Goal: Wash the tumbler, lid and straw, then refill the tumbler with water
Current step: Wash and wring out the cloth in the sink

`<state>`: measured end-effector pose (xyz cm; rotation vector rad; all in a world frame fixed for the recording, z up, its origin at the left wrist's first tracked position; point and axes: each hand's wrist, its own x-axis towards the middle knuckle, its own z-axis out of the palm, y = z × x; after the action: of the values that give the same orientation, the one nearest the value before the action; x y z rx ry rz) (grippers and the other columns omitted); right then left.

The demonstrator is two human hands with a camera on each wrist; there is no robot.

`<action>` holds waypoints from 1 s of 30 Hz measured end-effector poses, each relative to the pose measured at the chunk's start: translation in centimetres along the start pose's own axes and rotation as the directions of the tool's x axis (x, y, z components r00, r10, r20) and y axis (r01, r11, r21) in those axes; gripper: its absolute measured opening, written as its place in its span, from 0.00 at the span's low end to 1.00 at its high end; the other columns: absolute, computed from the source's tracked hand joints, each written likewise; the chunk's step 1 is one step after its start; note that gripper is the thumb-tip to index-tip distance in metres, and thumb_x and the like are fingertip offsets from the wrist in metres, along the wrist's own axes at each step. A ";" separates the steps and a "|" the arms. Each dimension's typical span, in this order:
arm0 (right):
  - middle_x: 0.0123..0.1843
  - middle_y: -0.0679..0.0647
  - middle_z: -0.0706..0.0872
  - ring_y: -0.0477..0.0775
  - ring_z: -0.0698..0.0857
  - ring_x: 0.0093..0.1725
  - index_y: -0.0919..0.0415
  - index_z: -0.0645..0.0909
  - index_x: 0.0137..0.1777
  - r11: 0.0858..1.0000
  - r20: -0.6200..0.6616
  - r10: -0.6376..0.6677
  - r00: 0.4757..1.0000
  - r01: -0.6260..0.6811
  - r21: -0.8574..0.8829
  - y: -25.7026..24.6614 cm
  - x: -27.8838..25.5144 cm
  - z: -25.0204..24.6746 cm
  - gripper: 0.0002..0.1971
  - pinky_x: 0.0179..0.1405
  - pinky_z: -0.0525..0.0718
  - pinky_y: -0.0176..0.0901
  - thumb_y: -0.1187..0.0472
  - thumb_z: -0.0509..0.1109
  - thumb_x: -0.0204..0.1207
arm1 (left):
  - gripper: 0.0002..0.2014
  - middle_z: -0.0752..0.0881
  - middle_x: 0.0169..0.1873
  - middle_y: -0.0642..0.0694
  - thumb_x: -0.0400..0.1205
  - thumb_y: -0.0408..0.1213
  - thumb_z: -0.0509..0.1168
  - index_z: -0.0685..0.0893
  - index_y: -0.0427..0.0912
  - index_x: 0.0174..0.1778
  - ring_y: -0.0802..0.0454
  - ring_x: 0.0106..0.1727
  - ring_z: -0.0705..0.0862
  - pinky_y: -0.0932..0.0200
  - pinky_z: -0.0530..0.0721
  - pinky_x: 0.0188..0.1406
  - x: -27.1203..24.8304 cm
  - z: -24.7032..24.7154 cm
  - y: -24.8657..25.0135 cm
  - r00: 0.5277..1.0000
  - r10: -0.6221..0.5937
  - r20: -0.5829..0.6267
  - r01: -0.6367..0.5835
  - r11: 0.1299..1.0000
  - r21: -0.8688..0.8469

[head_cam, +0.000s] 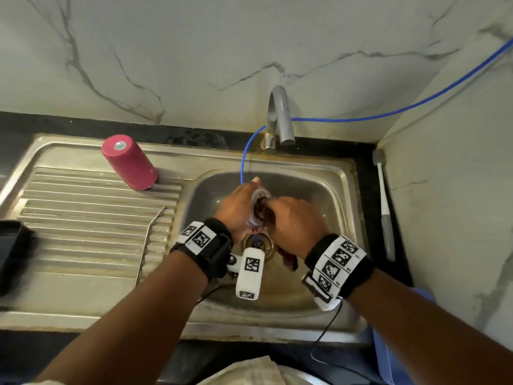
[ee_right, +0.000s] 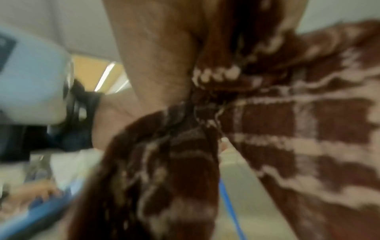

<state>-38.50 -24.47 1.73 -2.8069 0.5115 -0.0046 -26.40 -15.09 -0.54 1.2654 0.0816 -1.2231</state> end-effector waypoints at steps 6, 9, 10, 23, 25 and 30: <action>0.43 0.44 0.93 0.35 0.90 0.40 0.48 0.91 0.49 0.662 0.345 0.049 0.937 -0.289 0.691 -1.1 1.2 -1.5 0.07 0.43 0.84 0.31 0.57 0.72 0.88 | 0.17 0.89 0.44 0.39 0.86 0.57 0.67 0.89 0.46 0.55 0.45 0.41 0.87 0.52 0.85 0.39 -0.3 -1.6 -0.3 0.991 0.124 -0.043 -0.121 0.990 0.074; 0.54 0.54 0.96 0.52 0.95 0.53 0.54 0.92 0.59 0.270 0.422 0.047 0.906 -0.418 0.867 -0.8 0.3 -1.0 0.09 0.60 0.90 0.46 0.52 0.73 0.87 | 0.26 0.88 0.53 0.36 0.83 0.60 0.67 0.86 0.44 0.67 0.42 0.49 0.88 0.49 0.88 0.44 -0.8 -2.5 0.8 0.993 0.110 0.032 -0.111 0.994 0.023; 0.55 0.55 0.96 0.57 0.95 0.55 0.55 0.93 0.60 0.211 0.378 0.074 0.923 -0.385 0.898 -0.6 -0.1 -0.6 0.11 0.64 0.90 0.53 0.50 0.74 0.86 | 0.25 0.88 0.55 0.35 0.85 0.59 0.65 0.85 0.44 0.68 0.42 0.51 0.88 0.49 0.88 0.45 -1.0 -2.7 1.2 0.992 0.112 0.051 -0.112 0.994 -0.009; 0.49 0.56 0.88 0.63 0.85 0.29 0.57 0.87 0.69 0.957 -0.337 -0.282 0.898 0.236 -0.171 -0.2 -0.3 -0.1 0.23 0.27 0.80 0.48 0.55 0.81 0.74 | 0.21 0.89 0.41 0.41 0.91 0.54 0.54 0.87 0.44 0.50 0.49 0.40 0.89 0.53 0.89 0.39 -2.7 -0.6 1.2 0.989 -0.013 0.146 0.029 0.994 -0.105; 0.46 0.56 0.86 0.64 0.86 0.29 0.56 0.86 0.69 0.975 -0.311 -0.190 0.931 0.143 -0.168 -1.0 -0.1 -0.6 0.22 0.28 0.82 0.51 0.56 0.80 0.75 | 0.21 0.90 0.39 0.40 0.91 0.53 0.54 0.86 0.42 0.50 0.49 0.36 0.91 0.55 0.90 0.33 -2.8 0.0 1.1 0.990 0.003 0.144 0.015 0.993 -0.118; 0.44 0.49 0.87 0.57 0.87 0.39 0.51 0.84 0.56 0.995 -0.070 0.081 0.994 -0.085 -0.047 -3.8 0.1 -2.3 0.06 0.34 0.76 0.45 0.53 0.69 0.84 | 0.14 0.85 0.38 0.44 0.88 0.50 0.59 0.85 0.47 0.46 0.51 0.36 0.85 0.60 0.84 0.29 -2.1 -0.1 1.0 0.992 0.101 0.073 -0.094 0.991 -0.092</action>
<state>-37.20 -21.75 4.98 -2.8393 0.6527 -0.0719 -26.50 -13.85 1.38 1.1316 0.0167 -1.1709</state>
